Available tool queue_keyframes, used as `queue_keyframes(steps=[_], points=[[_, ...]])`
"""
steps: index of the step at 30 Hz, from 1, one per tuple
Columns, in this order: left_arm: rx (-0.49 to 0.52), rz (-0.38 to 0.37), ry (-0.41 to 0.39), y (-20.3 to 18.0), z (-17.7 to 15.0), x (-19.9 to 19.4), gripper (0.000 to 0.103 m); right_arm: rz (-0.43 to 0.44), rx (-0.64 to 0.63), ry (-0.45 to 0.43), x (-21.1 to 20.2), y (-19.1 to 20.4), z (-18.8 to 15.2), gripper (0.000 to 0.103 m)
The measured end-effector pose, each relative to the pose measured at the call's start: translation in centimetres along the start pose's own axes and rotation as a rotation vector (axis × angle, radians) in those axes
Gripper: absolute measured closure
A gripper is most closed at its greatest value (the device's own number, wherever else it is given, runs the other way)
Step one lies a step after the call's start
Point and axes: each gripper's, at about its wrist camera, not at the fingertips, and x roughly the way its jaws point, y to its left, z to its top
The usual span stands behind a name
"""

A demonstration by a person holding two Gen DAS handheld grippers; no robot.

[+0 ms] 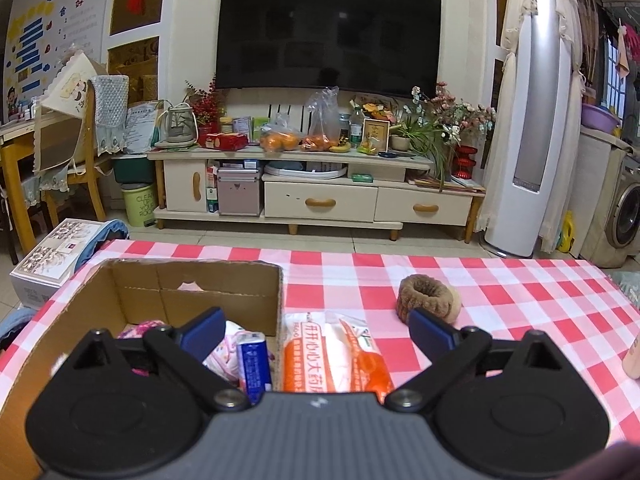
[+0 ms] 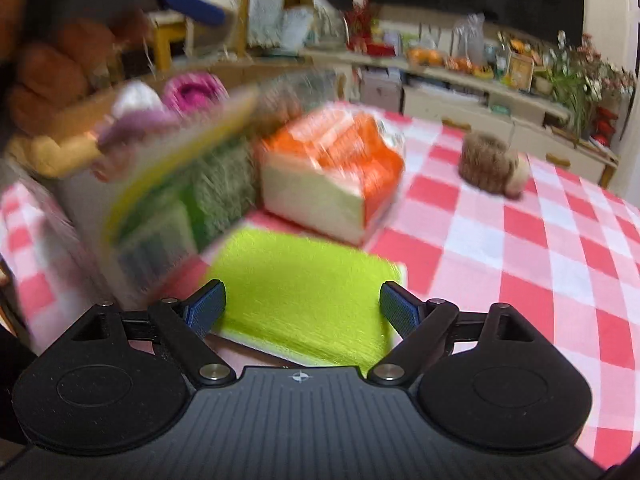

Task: Organize soft objects
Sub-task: 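Move the right tool to the sponge cloth while the left moves to the brown fuzzy ring, then grasp the sponge cloth with the right tool while the left grasps the brown fuzzy ring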

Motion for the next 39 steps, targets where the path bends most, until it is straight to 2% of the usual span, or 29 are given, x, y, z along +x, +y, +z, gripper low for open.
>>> queue_keyframes(steps=[2,7,20,23,28,31,33,39], points=[[0.010,-0.002,0.001,-0.5,0.0,0.1,0.005,-0.002,0.031,0.008,0.2,-0.8,0.1,0.000],[0.039,-0.008,0.010,-1.9,-0.2,0.5,0.005,-0.068,0.066,0.003,0.6,-3.2,0.0,0.000],[0.101,-0.007,0.050,-5.5,-1.3,2.2,0.005,-0.335,0.216,-0.008,-0.8,-12.1,-1.0,0.000],[0.112,-0.037,0.070,-6.6,-1.8,2.7,0.005,-0.352,0.304,-0.012,-1.7,-13.9,-1.5,0.000],[0.097,-0.136,0.085,-8.5,-3.1,3.7,0.005,-0.217,0.528,-0.082,-4.1,-17.4,-2.8,0.000],[0.110,-0.141,0.034,-9.8,-4.0,4.4,0.005,-0.044,0.700,-0.140,-4.8,-19.8,-3.8,0.000],[0.117,-0.136,0.006,-10.6,-4.6,5.3,0.005,0.042,0.788,-0.148,-4.2,-21.1,-4.3,0.000],[0.028,-0.086,-0.023,-11.5,-4.6,8.5,0.003,0.170,0.958,-0.155,-2.5,-23.0,-5.5,0.005]])
